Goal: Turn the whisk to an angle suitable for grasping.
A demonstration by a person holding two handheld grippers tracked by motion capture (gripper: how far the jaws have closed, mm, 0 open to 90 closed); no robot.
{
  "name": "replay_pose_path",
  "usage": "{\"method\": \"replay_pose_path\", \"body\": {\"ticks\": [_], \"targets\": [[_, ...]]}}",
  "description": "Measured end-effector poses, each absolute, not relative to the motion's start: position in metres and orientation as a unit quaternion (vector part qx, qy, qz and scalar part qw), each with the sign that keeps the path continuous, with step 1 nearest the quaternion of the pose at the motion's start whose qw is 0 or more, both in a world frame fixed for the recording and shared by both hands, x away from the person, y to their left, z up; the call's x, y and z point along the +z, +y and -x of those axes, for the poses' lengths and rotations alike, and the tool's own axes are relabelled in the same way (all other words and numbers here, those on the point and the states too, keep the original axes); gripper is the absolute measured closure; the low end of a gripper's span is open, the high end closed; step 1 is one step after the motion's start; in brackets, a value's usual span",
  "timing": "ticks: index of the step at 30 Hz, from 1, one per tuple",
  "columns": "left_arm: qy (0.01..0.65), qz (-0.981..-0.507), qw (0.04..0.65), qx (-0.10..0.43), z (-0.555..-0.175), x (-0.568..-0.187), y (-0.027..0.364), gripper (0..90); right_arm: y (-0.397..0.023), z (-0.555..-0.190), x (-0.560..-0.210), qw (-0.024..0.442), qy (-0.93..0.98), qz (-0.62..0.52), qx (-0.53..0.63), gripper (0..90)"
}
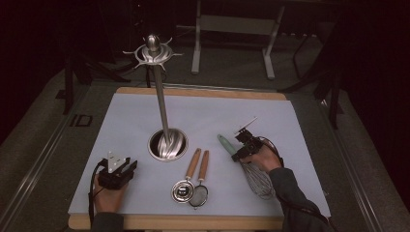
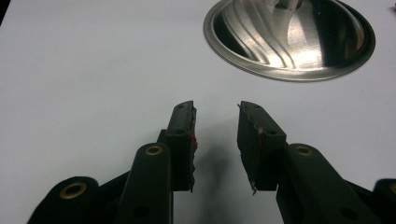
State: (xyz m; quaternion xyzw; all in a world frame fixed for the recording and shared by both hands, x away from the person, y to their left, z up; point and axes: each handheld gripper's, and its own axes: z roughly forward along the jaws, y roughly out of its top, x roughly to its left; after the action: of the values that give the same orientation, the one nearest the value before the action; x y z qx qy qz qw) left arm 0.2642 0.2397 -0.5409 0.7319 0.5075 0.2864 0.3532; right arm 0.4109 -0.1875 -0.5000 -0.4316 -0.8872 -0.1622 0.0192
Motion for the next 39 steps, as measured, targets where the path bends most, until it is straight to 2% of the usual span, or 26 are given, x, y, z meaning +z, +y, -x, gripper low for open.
{"method": "replay_pose_path", "body": {"ticks": [5, 29, 39], "targets": [[0.508, -0.73, 0.356, 0.287, -0.264, -0.541, 0.24, 67.5, -0.183, -0.413, -0.498, 0.02, -0.891, 0.43, -0.146, 68.9], [0.507, -0.729, 0.354, 0.292, -0.263, -0.541, 0.239, 67.6, -0.172, -0.399, -0.472, 0.024, -0.897, 0.358, -0.256, 69.0], [0.509, -0.726, 0.36, 0.291, -0.263, -0.541, 0.241, 67.6, -0.164, -0.393, -0.453, -0.008, -0.894, 0.306, -0.326, 69.0]]}}
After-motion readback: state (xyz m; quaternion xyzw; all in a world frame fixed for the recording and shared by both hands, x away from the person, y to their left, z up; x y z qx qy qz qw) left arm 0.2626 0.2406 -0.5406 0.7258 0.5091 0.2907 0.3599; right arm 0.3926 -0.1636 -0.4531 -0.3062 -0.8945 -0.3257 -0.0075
